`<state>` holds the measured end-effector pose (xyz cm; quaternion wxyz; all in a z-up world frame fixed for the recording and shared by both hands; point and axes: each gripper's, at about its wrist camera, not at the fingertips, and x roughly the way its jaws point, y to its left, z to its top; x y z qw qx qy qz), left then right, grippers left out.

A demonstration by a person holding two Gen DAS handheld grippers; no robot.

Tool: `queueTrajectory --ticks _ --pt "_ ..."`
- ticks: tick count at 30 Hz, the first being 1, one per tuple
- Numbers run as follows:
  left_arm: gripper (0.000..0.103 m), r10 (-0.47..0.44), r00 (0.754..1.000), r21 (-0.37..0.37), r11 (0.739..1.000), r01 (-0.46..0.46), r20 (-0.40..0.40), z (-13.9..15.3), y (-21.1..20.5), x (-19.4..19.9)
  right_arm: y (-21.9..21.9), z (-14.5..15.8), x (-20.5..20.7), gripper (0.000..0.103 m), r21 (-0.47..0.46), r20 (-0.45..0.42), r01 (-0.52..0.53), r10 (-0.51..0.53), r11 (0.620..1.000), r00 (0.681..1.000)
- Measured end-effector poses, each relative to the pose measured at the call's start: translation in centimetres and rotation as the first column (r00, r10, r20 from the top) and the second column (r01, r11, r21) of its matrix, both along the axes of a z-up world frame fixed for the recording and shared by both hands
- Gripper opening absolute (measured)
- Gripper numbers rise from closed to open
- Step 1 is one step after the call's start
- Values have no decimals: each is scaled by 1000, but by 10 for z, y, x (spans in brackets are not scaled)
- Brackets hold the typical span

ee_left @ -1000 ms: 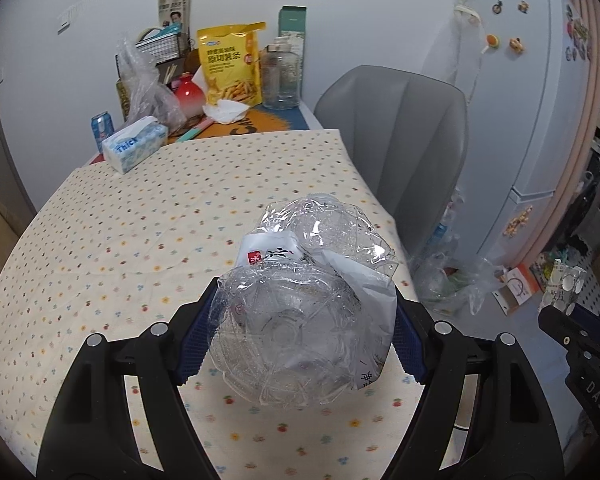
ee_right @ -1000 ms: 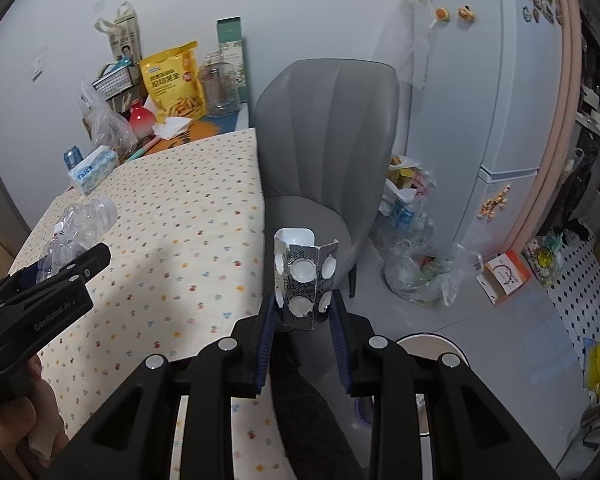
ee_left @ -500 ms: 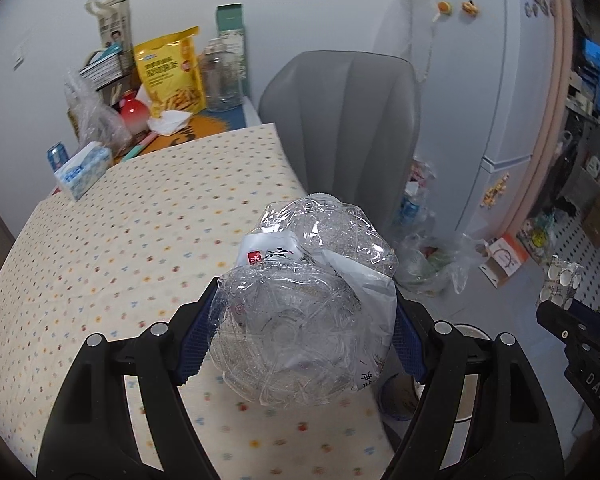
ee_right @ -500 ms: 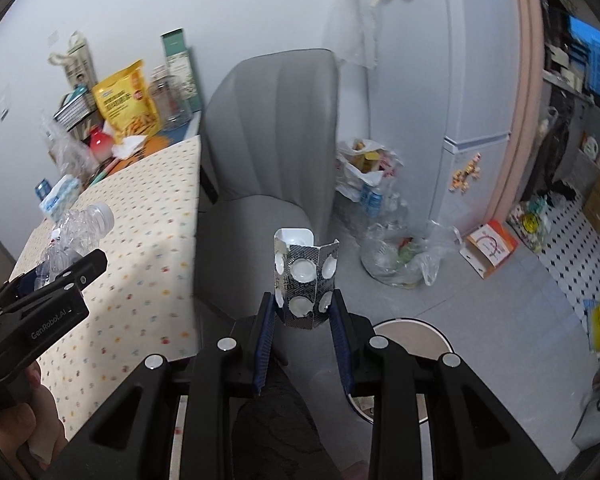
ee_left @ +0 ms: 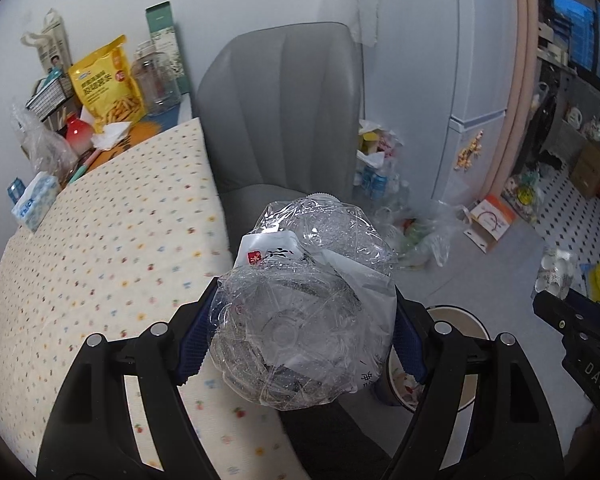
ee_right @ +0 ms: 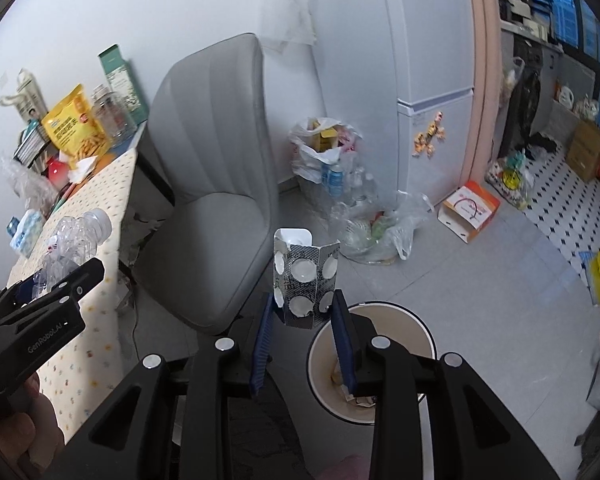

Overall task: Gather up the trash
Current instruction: 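Carry the plastic bag and blister pack to the white bin and release both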

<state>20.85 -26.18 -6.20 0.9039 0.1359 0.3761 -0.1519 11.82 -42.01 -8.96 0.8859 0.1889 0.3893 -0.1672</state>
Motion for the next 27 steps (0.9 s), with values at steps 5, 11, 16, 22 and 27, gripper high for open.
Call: queueTrajectory --ticks 5,11,16,22,27 --pt "76 -40 999 22 999 41 -20 -9 -28 2 -20 -6 -7 53 -30 3 42 -42 999 999" --pt "76 -104 994 41 994 106 -41 -20 -64 -4 -48 -15 -22 53 0 -7 102 -102 995 995" --pt "76 -164 984 55 984 168 -67 -31 -96 -12 -71 -19 -41 56 10 -10 164 -164 986 986" --pt "76 -233 969 51 970 238 -85 -37 -128 -29 -101 -22 -73 60 0 -15 249 -249 968 968" --pt "78 -317 941 27 946 322 -122 -38 -149 -46 -115 -22 -93 60 2 -11 290 -290 957 957"
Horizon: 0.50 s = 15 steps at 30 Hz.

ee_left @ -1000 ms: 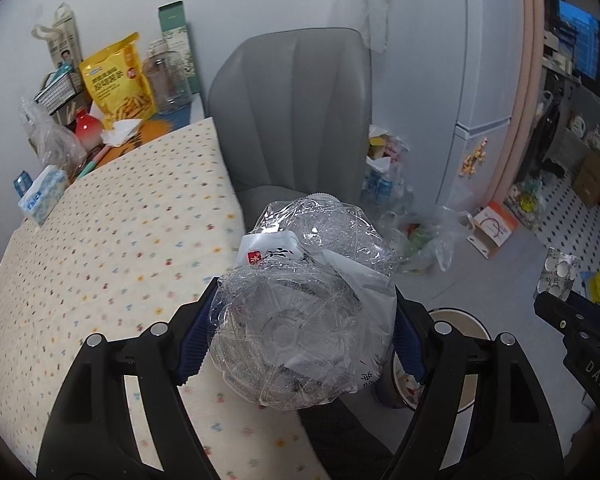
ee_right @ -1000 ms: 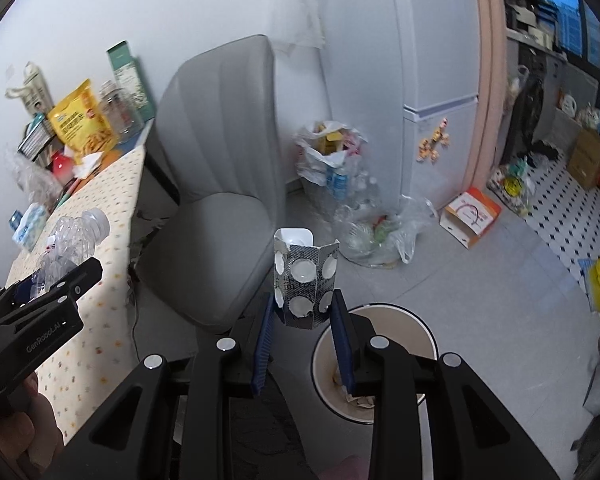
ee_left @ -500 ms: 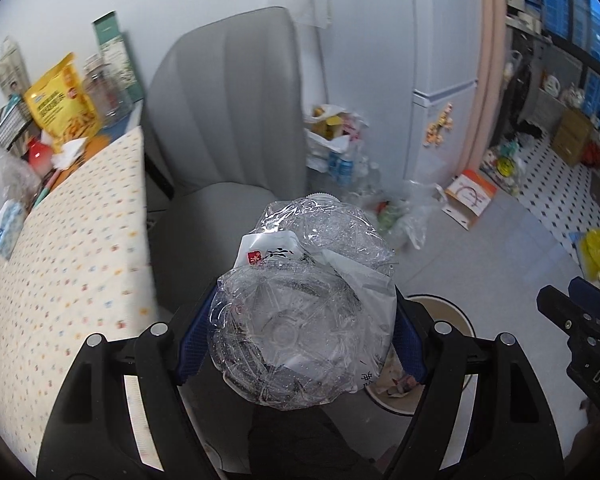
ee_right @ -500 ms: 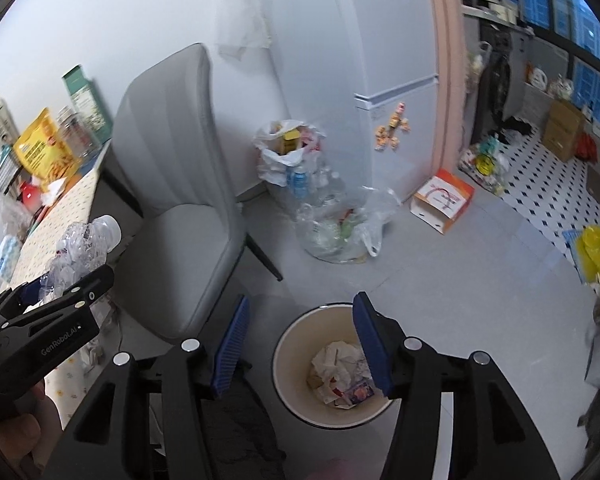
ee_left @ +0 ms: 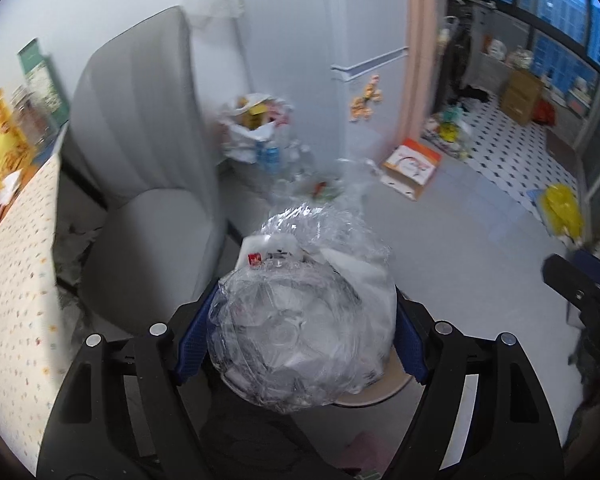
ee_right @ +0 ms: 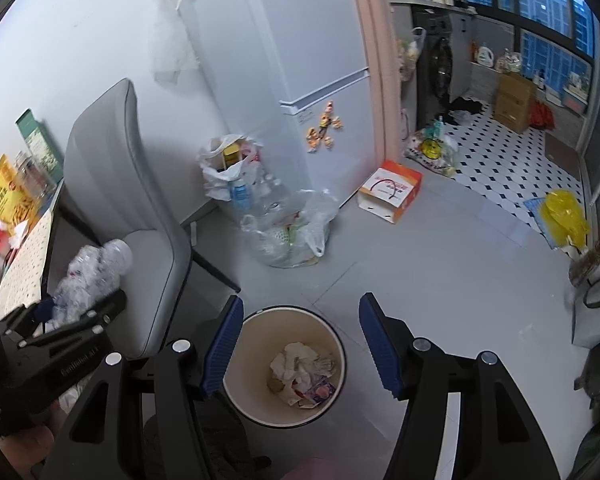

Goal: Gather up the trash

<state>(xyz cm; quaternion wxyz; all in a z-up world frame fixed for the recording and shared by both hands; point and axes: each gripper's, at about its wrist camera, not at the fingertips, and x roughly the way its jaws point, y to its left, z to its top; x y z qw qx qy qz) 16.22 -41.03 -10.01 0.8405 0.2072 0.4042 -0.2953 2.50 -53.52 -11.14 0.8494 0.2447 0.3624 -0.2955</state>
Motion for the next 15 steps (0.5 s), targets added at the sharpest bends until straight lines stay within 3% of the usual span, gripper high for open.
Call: queueTrajectory --ticks 3,5,15 --pt "94 4 1000 -25 1000 -4 0 6 1 -1 -5 -1 -8 60 3 6 12 -12 1000 1000" --pt "97 20 1000 -56 998 -21 -15 11 7 2 -7 -1 -10 60 7 12 12 -12 1000 1000" --pt "97 81 997 -110 991 -79 8 36 52 1 19 17 -4 60 -17 46 -50 51 999 998"
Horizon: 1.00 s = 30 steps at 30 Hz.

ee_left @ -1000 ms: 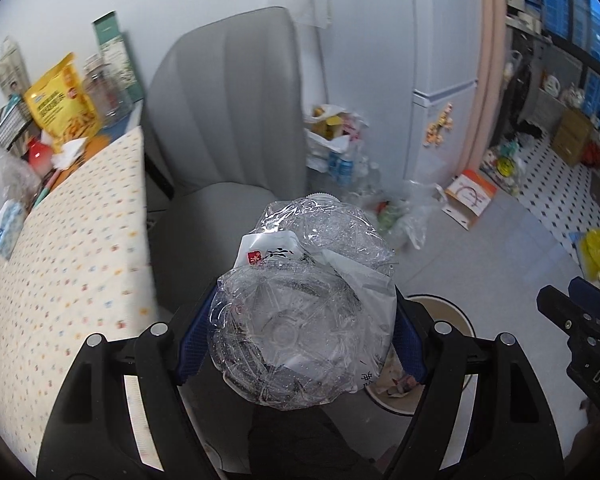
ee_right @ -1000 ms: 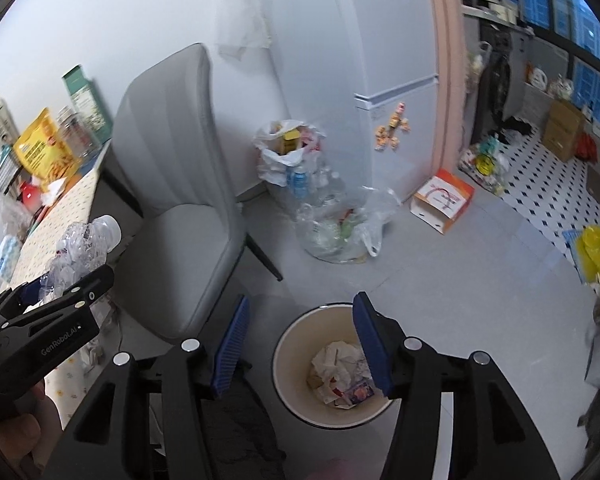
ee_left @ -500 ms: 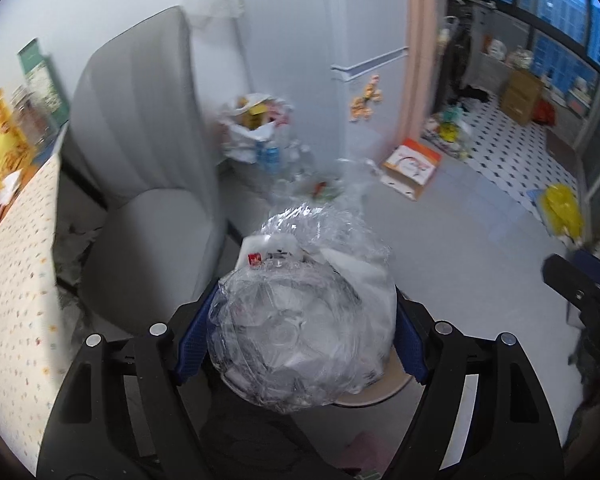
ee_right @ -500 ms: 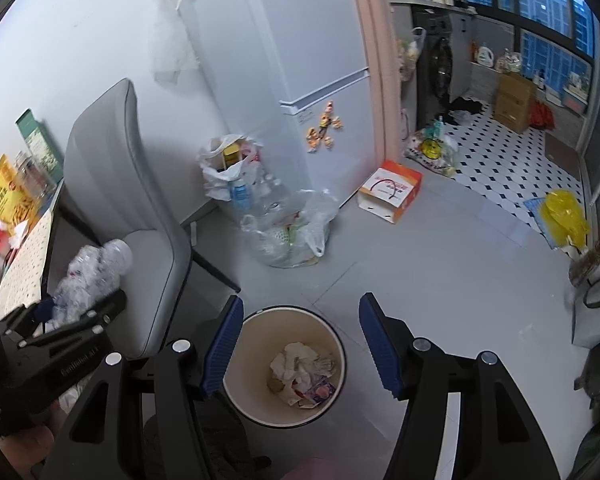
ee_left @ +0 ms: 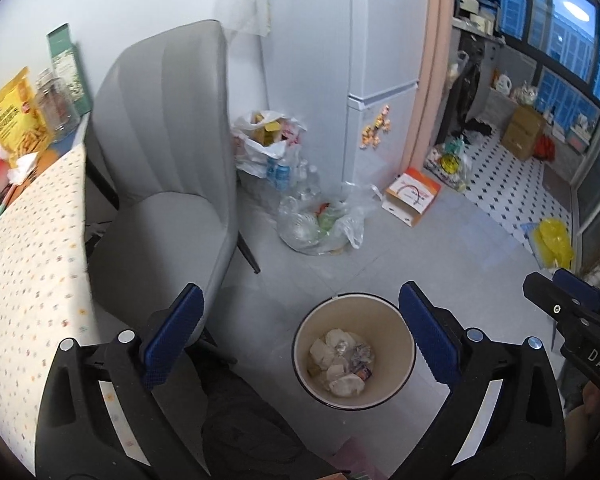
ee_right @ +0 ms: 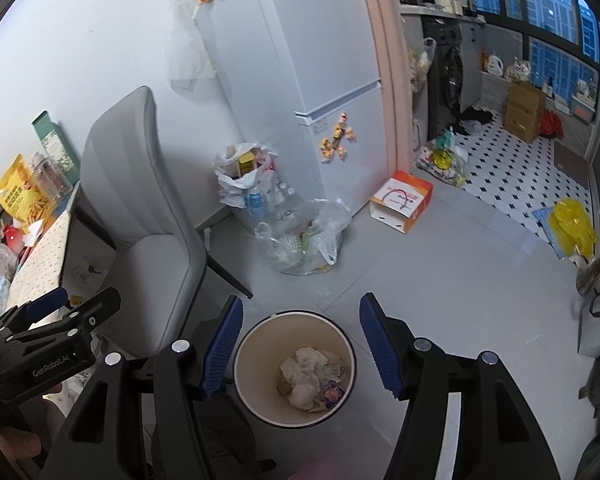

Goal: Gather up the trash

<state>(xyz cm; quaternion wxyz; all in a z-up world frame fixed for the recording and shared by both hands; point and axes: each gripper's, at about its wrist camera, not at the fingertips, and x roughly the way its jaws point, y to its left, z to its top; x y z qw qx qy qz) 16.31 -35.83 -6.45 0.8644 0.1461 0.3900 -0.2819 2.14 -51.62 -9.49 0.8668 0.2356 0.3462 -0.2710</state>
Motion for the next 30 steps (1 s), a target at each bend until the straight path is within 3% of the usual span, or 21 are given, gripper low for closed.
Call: queueTrajectory --ticks 14,30 --pt "97 167 984 -114 981 -159 68 46 109 1 77 52 21 68 -103 33 -135 139 985 990" --pt "97 297 945 -238 936 -260 135 88 201 -14 149 105 28 95 -221 41 -179 192 959 981"
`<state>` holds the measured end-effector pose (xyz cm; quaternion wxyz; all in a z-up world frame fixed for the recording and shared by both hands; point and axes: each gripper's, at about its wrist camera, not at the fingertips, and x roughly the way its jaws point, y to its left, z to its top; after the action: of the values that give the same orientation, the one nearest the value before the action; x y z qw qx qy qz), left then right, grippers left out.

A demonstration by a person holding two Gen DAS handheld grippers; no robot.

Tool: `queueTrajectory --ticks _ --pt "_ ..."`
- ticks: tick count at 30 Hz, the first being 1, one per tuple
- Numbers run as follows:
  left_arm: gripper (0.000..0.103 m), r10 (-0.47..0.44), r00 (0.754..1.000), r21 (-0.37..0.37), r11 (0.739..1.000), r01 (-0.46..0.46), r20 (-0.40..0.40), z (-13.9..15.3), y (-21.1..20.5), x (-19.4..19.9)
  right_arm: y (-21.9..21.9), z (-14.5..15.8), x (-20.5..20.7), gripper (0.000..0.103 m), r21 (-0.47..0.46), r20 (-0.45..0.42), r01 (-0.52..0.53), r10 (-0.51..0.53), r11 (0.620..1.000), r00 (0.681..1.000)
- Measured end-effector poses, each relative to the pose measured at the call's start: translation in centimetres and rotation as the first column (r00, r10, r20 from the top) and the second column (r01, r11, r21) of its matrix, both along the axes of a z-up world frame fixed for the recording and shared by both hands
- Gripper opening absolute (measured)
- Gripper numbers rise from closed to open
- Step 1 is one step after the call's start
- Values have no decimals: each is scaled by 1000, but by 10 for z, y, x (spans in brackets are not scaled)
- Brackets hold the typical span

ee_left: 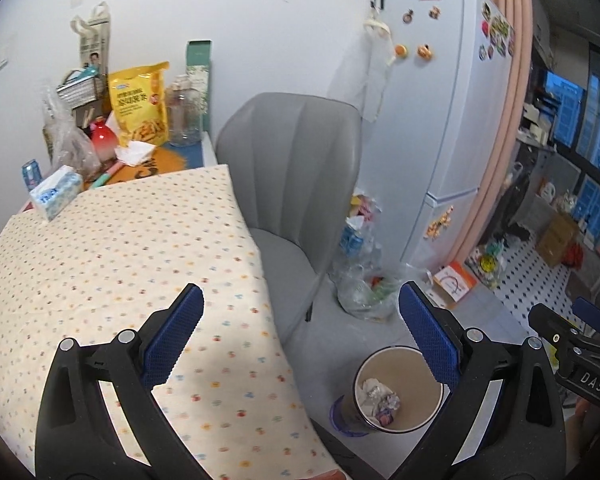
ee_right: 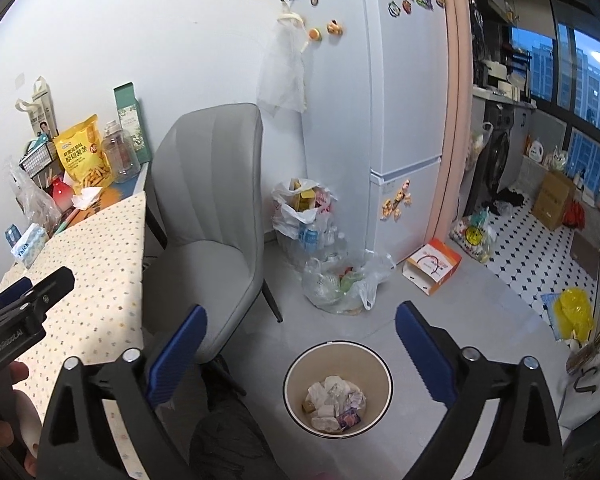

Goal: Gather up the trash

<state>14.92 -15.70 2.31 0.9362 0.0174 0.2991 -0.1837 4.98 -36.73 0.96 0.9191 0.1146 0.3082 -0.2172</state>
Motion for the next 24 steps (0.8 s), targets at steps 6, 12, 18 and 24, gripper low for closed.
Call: queueTrajectory --ticks 6,12,18,24 --pt "97 41 999 -9 999 -41 17 11 32 -9 26 13 2 95 -40 -6 -17 16 999 1000" --pt "97 87 995 -11 996 -87 42 20 63 -23 53 27 0 95 -68 5 -47 47 997 999" --pt "97 130 989 -13 992 -129 73 30 90 -43 86 38 -8 95 -91 25 -87 90 992 996" --pt "97 167 981 -20 986 -166 98 37 113 -64 113 49 -21 95 -113 46 -133 139 985 989"
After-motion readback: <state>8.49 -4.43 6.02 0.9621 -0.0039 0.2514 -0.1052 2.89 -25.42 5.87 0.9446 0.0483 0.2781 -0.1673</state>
